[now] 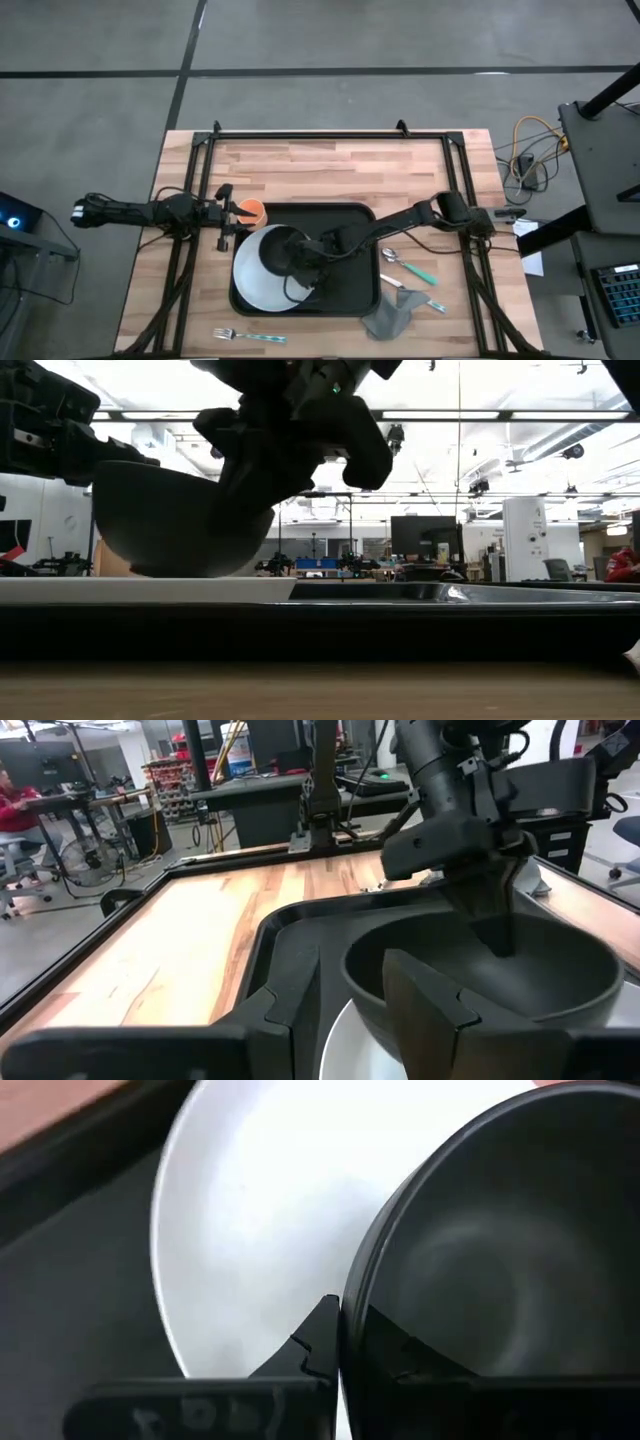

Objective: Set up tray
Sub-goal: Put the bowl onto the plate

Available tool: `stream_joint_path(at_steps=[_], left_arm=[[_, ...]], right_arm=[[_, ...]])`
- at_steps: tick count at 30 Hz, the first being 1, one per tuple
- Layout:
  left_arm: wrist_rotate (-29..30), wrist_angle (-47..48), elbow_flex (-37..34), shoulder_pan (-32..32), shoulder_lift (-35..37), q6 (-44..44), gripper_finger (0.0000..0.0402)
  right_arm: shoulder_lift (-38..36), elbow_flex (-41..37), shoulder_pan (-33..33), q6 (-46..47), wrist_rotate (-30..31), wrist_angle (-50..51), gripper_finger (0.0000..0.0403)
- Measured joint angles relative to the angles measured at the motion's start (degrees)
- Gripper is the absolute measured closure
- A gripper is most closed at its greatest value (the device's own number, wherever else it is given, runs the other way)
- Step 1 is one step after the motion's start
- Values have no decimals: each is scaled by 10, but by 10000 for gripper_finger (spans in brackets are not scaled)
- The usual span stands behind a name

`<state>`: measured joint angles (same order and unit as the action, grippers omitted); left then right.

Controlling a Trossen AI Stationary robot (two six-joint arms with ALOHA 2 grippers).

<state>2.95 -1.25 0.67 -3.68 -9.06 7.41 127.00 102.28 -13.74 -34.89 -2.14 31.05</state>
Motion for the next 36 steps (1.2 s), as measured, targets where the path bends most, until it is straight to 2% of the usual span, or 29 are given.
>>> stream_joint_path(at_steps=[6, 17, 36], left_arm=[[0, 0, 0, 0, 0, 0, 309], [0, 0, 0, 0, 0, 0, 309], [0, 0, 0, 0, -3, 0, 309]], right_arm=[[11, 5, -8, -39, -39, -11, 394], [22, 1, -15, -61, -40, -52, 394], [32, 1, -15, -55, -37, -60, 394]])
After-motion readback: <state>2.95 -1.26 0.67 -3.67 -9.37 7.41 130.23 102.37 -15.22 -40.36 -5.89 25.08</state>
